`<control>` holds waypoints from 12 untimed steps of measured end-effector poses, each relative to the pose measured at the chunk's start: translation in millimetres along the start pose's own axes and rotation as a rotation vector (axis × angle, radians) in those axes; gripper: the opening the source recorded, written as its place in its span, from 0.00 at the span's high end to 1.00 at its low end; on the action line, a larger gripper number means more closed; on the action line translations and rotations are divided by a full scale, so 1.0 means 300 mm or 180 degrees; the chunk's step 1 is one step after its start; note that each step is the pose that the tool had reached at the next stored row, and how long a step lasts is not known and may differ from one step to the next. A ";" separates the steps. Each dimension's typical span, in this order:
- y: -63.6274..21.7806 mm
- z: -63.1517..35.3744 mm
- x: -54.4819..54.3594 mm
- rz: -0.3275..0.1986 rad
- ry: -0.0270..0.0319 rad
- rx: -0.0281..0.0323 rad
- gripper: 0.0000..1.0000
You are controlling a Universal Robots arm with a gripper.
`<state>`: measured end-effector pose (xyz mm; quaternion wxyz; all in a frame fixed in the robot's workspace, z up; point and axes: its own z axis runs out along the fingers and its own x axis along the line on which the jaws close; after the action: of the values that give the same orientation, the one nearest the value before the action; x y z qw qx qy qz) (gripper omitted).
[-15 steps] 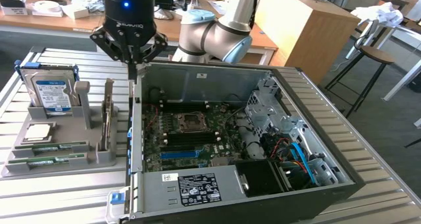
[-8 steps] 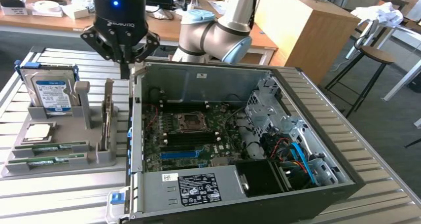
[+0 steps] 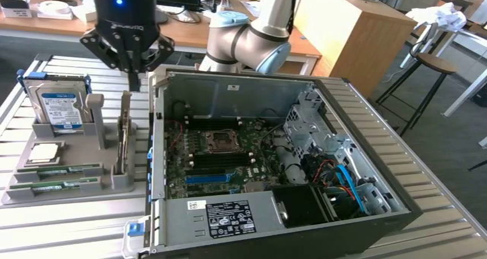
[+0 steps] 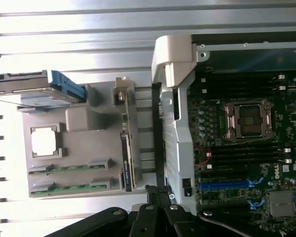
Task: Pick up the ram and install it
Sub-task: 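Reach for the ram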
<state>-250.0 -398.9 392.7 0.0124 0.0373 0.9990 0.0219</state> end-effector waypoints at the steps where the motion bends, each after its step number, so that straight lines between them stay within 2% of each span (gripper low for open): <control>1: -0.001 0.000 0.012 0.0000 0.0000 0.0000 0.90; 12: -0.010 -0.002 0.140 0.0000 0.0000 0.0000 0.90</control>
<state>-292.2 -398.9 392.0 0.0125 0.0374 0.9990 0.0219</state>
